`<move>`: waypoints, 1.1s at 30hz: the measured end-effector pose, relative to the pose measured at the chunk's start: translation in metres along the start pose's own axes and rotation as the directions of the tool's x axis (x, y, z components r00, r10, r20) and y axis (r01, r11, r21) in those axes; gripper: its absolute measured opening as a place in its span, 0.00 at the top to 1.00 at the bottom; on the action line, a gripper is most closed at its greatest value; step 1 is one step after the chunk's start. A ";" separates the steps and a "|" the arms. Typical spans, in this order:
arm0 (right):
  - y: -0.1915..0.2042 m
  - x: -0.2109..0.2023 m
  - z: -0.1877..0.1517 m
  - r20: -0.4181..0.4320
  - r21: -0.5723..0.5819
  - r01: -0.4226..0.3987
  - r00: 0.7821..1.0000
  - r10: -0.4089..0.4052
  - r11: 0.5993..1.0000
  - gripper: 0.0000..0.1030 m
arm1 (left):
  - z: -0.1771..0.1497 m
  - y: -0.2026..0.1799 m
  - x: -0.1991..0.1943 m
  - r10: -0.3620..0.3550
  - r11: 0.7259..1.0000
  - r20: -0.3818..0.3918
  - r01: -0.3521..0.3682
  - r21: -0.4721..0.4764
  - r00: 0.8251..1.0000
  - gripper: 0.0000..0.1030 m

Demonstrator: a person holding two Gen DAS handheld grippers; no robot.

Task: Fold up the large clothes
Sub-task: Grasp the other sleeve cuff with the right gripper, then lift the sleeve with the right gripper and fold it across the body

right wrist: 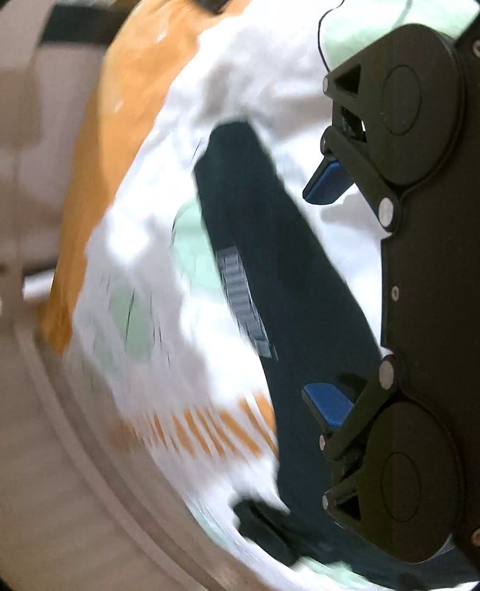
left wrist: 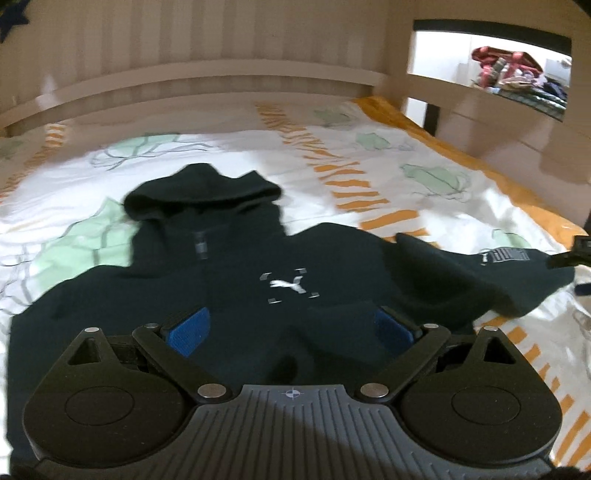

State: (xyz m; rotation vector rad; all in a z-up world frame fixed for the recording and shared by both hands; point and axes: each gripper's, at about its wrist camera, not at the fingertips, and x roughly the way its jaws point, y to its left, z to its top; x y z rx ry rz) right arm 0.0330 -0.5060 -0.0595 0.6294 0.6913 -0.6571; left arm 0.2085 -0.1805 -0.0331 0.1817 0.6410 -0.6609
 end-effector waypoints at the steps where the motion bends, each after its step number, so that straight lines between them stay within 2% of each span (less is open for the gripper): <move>1: -0.009 0.010 0.005 -0.016 0.042 0.022 1.000 -0.022 0.999 0.01 | 0.001 -0.004 0.005 -0.005 1.000 -0.004 0.005 0.001 1.000 0.06; 3: -0.025 0.028 0.011 -0.048 0.120 0.057 0.998 -0.052 0.991 0.01 | 0.003 -0.012 0.014 -0.015 1.000 -0.014 0.015 0.003 1.000 0.06; 6: -0.041 0.046 0.013 -0.062 0.197 0.067 0.997 -0.056 0.978 0.01 | 0.003 -0.023 0.025 -0.035 0.999 -0.023 0.035 0.004 0.999 0.06; 8: -0.045 0.052 0.012 -0.044 0.203 0.061 0.998 -0.053 0.977 0.00 | 0.004 -0.030 0.033 -0.049 0.999 -0.031 0.050 0.013 0.998 0.06; 10: -0.045 0.057 0.012 -0.021 0.190 0.051 0.999 -0.048 0.981 0.08 | 0.004 -0.039 0.042 -0.067 0.997 -0.040 0.068 0.030 0.997 0.06; 11: -0.045 0.058 0.011 -0.004 0.176 0.051 0.999 -0.051 0.983 0.33 | 0.003 -0.042 0.044 -0.071 0.997 -0.044 0.072 0.036 0.997 0.06; 12: -0.046 0.057 0.013 0.008 0.168 0.061 0.998 -0.063 0.984 0.40 | 0.002 -0.046 0.047 -0.075 0.996 -0.048 0.077 0.043 0.996 0.06; 14: -0.051 0.051 0.020 0.041 0.189 0.027 0.999 -0.036 0.982 0.72 | 0.000 -0.052 0.053 -0.085 0.995 -0.055 0.088 0.049 0.995 0.06; 16: -0.055 0.041 0.026 0.087 0.213 -0.054 0.996 0.036 0.975 0.74 | -0.001 -0.056 0.057 -0.096 0.994 -0.059 0.100 0.053 0.994 0.06; 18: -0.045 0.028 0.031 0.161 0.160 -0.093 0.985 0.067 0.983 0.74 | -0.002 -0.062 0.062 -0.098 0.993 -0.064 0.102 0.061 0.993 0.06; 21: -0.027 0.008 0.035 0.256 0.064 -0.158 0.957 0.137 0.985 0.74 | -0.002 -0.068 0.069 -0.107 0.991 -0.073 0.112 0.069 0.992 0.06; 24: -0.005 -0.012 0.035 0.332 -0.045 -0.202 0.921 0.205 0.978 0.74 | -0.002 -0.076 0.083 -0.089 0.991 -0.096 0.098 0.091 0.991 0.06; 28: 0.006 -0.026 0.033 0.370 -0.105 -0.249 0.889 0.270 0.963 0.74 | -0.007 -0.081 0.104 -0.049 0.993 -0.152 0.064 0.096 0.987 0.05; 33: 0.011 -0.025 0.031 0.360 -0.127 -0.267 0.885 0.295 0.955 0.74 | -0.015 -0.082 0.115 -0.025 0.993 -0.141 0.041 0.111 0.990 0.00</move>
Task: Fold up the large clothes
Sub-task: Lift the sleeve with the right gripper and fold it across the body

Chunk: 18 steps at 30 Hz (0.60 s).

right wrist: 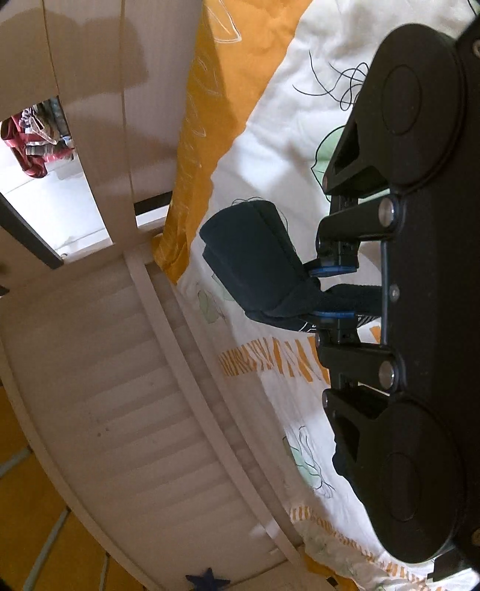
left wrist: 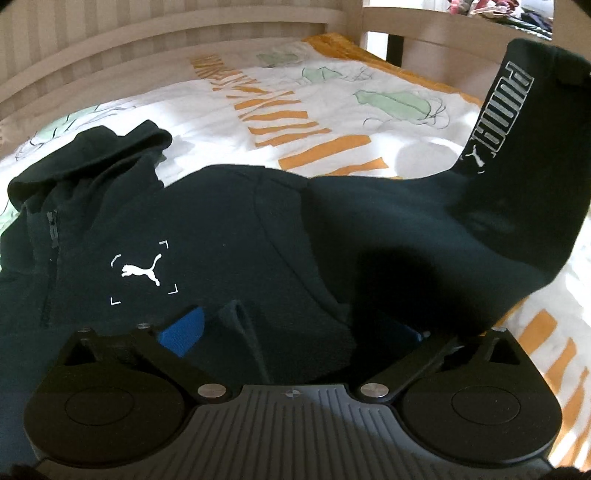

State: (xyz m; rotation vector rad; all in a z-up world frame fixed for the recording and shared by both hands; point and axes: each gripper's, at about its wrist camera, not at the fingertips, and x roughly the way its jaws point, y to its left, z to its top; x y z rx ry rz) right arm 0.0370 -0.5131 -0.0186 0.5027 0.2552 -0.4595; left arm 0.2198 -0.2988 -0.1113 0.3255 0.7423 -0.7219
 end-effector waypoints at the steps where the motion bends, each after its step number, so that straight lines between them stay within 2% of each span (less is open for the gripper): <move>1: 0.000 0.000 0.000 -0.002 -0.003 -0.005 1.000 0.005 1.000 0.74 | -0.001 -0.001 0.001 0.005 1.000 0.005 -0.005 0.005 1.000 0.00; 5: 0.009 0.001 -0.002 -0.005 -0.032 -0.037 0.999 0.037 0.999 0.74 | 0.001 -0.003 0.001 0.012 1.000 0.000 -0.012 0.009 1.000 0.00; 9: 0.032 -0.004 -0.002 -0.003 -0.119 -0.075 0.997 0.075 0.990 0.74 | 0.009 0.011 -0.022 -0.050 0.998 0.004 0.051 -0.041 0.999 0.01; 13: 0.065 -0.019 -0.006 -0.005 -0.193 -0.134 0.991 0.136 0.972 0.74 | 0.005 0.046 -0.069 -0.094 0.984 0.091 0.107 -0.144 0.991 0.01; 18: 0.125 -0.024 -0.020 -0.058 -0.286 -0.240 0.971 0.233 0.928 0.74 | -0.014 0.101 -0.107 -0.052 0.973 0.104 0.074 -0.219 0.993 0.01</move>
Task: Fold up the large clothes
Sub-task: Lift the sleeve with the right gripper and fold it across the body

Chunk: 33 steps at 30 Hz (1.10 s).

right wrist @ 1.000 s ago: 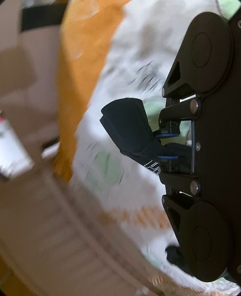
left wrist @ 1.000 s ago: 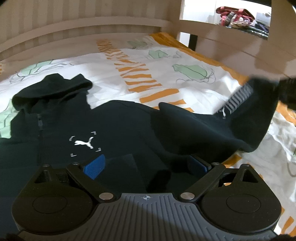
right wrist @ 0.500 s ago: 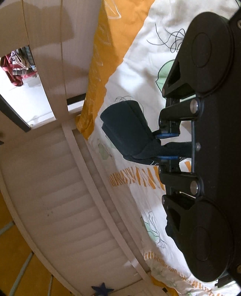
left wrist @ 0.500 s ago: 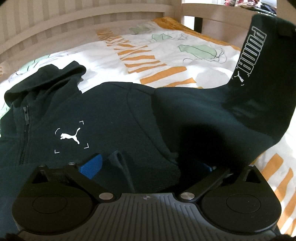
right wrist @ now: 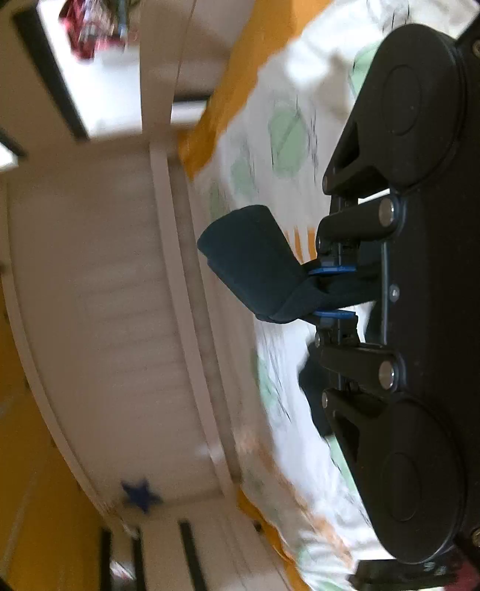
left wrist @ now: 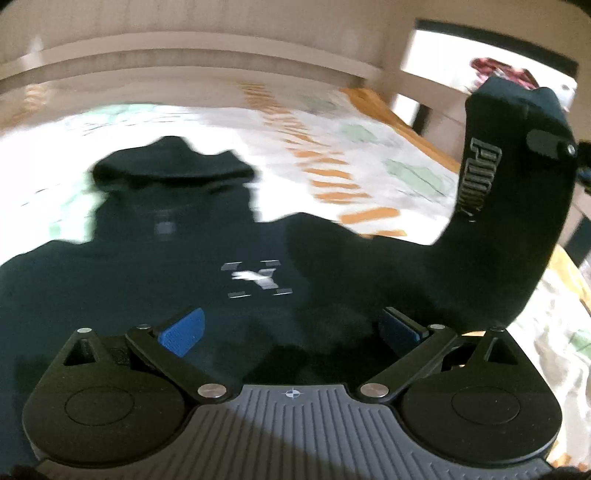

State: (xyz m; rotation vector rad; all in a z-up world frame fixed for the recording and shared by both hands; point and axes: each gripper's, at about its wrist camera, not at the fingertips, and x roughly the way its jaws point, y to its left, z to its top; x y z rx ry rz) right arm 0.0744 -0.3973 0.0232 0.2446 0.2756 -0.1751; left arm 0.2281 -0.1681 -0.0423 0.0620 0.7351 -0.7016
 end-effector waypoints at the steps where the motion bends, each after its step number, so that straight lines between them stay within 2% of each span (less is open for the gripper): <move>1: 0.014 0.003 -0.002 -0.012 -0.015 -0.028 1.000 0.028 0.999 0.74 | -0.001 0.011 -0.007 0.013 1.000 0.004 -0.013 -0.023 1.000 0.01; 6: 0.088 0.031 -0.023 -0.098 -0.070 -0.158 0.984 0.151 0.985 0.73 | -0.009 0.080 -0.045 0.083 0.982 0.035 -0.076 -0.175 0.996 0.01; 10: 0.148 0.062 -0.054 -0.198 -0.116 -0.250 0.954 0.224 0.961 0.73 | -0.017 0.131 -0.066 0.149 0.948 0.043 -0.131 -0.289 0.988 0.01; 14: 0.205 0.083 -0.096 -0.296 -0.194 -0.302 0.925 0.238 0.933 0.73 | -0.029 0.164 -0.081 0.177 0.925 0.030 -0.156 -0.346 0.984 0.01; 18: 0.238 0.093 -0.136 -0.363 -0.260 -0.322 0.906 0.217 0.910 0.63 | -0.036 0.175 -0.086 0.175 0.922 0.019 -0.157 -0.355 0.984 0.01; 19: 0.242 0.095 -0.141 -0.384 -0.262 -0.332 0.897 0.217 0.906 0.57 | -0.037 0.176 -0.086 0.168 0.920 0.020 -0.149 -0.361 0.986 0.01; 21: 0.241 0.091 -0.146 -0.417 -0.244 -0.370 0.874 0.247 0.896 0.29 | -0.039 0.179 -0.087 0.153 0.917 0.026 -0.132 -0.375 0.988 0.01; 22: 0.239 0.085 -0.147 -0.421 -0.243 -0.391 0.867 0.267 0.888 0.25 | -0.039 0.180 -0.088 0.143 0.916 0.032 -0.120 -0.382 0.989 0.01; 25: 0.230 0.065 -0.142 -0.415 -0.280 -0.422 0.863 0.287 0.863 0.22 | -0.038 0.177 -0.084 0.108 0.915 0.045 -0.082 -0.396 0.993 0.01; 26: 0.225 0.057 -0.139 -0.412 -0.288 -0.428 0.863 0.293 0.857 0.17 | -0.037 0.174 -0.082 0.091 0.915 0.048 -0.065 -0.398 0.995 0.01; 28: 0.211 0.046 -0.136 -0.409 -0.284 -0.436 0.861 0.304 0.854 0.15 | -0.034 0.168 -0.075 0.059 0.917 0.046 -0.036 -0.397 0.997 0.01; 31: 0.185 0.032 -0.131 -0.409 -0.267 -0.411 0.867 0.283 0.872 0.15 | -0.037 0.160 -0.064 0.027 0.919 0.019 -0.017 -0.393 0.999 0.01; 33: 0.167 0.024 -0.130 -0.405 -0.261 -0.381 0.877 0.258 0.887 0.15 | -0.042 0.153 -0.057 0.037 0.921 -0.001 -0.034 -0.387 0.999 0.01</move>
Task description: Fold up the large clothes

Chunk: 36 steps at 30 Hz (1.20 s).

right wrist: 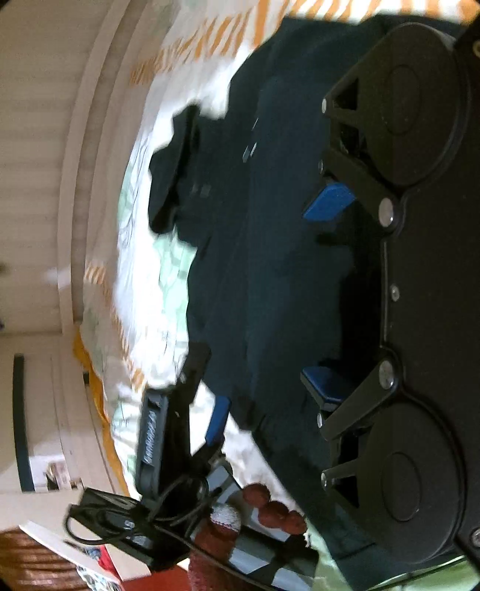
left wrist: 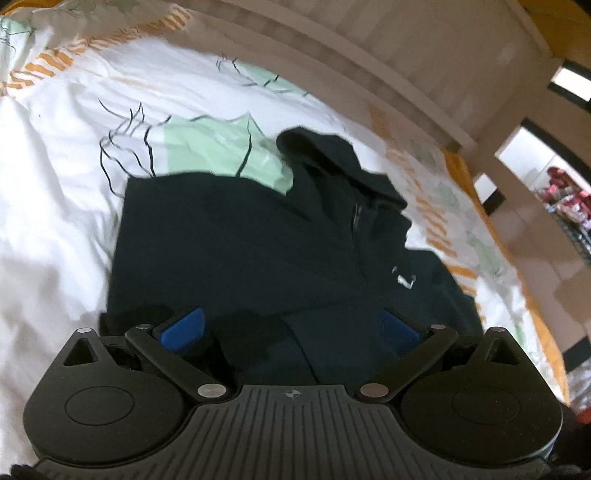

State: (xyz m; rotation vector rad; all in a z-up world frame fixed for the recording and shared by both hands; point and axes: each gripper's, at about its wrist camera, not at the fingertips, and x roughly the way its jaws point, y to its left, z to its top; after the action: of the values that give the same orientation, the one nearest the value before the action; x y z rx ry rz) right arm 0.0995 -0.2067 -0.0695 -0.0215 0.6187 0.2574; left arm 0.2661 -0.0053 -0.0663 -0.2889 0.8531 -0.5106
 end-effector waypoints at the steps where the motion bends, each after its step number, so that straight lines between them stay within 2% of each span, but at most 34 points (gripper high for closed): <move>1: -0.008 -0.007 -0.004 -0.002 0.015 0.020 1.000 -0.020 1.000 0.15 | -0.004 -0.001 0.002 0.011 1.000 -0.006 -0.011 0.005 1.000 0.01; 7: -0.041 -0.029 -0.028 -0.031 0.114 0.090 0.996 -0.087 0.989 0.14 | -0.029 -0.005 0.007 0.104 0.995 -0.034 -0.104 0.003 0.994 0.02; 11: -0.051 -0.020 -0.041 -0.068 0.170 0.109 0.993 -0.098 0.979 0.14 | -0.030 -0.003 0.007 0.104 0.993 -0.052 -0.106 -0.043 0.993 0.04; 12: -0.052 -0.018 -0.044 -0.077 0.185 0.110 0.992 -0.097 0.977 0.14 | -0.027 -0.003 0.007 0.079 0.995 -0.058 -0.082 -0.052 0.995 0.25; 13: -0.054 -0.017 -0.048 -0.086 0.201 0.111 0.992 -0.095 0.973 0.14 | -0.025 -0.001 0.007 0.050 0.996 -0.059 -0.053 -0.065 0.997 0.57; 15: -0.057 -0.018 -0.050 -0.084 0.211 0.112 0.992 -0.096 0.971 0.14 | -0.020 -0.003 0.004 0.036 0.996 -0.037 -0.039 -0.078 0.999 0.90; 21: -0.069 -0.025 -0.050 -0.045 0.261 0.135 0.991 -0.127 0.956 0.10 | 0.007 -0.036 -0.013 0.035 0.991 0.079 -0.045 0.125 0.996 0.91; 24: -0.081 -0.024 -0.051 -0.034 0.317 0.137 0.990 -0.133 0.939 0.10 | 0.025 -0.043 -0.019 0.033 0.984 0.118 -0.053 0.171 0.992 0.91; 28: -0.094 -0.018 -0.046 -0.008 0.356 0.142 0.989 -0.148 0.924 0.10 | 0.038 -0.042 -0.013 0.047 0.976 0.123 -0.072 0.206 0.991 0.91; 32: -0.105 -0.014 -0.043 0.028 0.368 0.140 0.986 -0.162 0.919 0.06 | 0.036 -0.035 0.001 0.069 0.969 0.091 -0.088 0.231 0.993 0.91; 34: -0.117 -0.012 -0.048 0.015 0.415 0.180 0.979 -0.205 0.892 0.07 | 0.031 -0.030 0.009 0.085 0.966 0.073 -0.100 0.237 0.994 0.91; 35: -0.125 -0.013 -0.052 -0.010 0.452 0.236 0.966 -0.259 0.860 0.12 | 0.030 -0.026 0.013 0.092 0.966 0.064 -0.105 0.237 0.994 0.91; 36: -0.133 -0.015 -0.057 -0.023 0.478 0.260 0.959 -0.284 0.839 0.21 | 0.029 -0.023 0.016 0.101 0.965 0.058 -0.112 0.238 0.993 0.90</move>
State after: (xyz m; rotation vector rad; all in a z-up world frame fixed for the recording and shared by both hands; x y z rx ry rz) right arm 0.0883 -0.3444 -0.1149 0.3723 0.6085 -0.1782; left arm 0.2903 -0.0315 -0.0481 -0.0311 0.7497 -0.4992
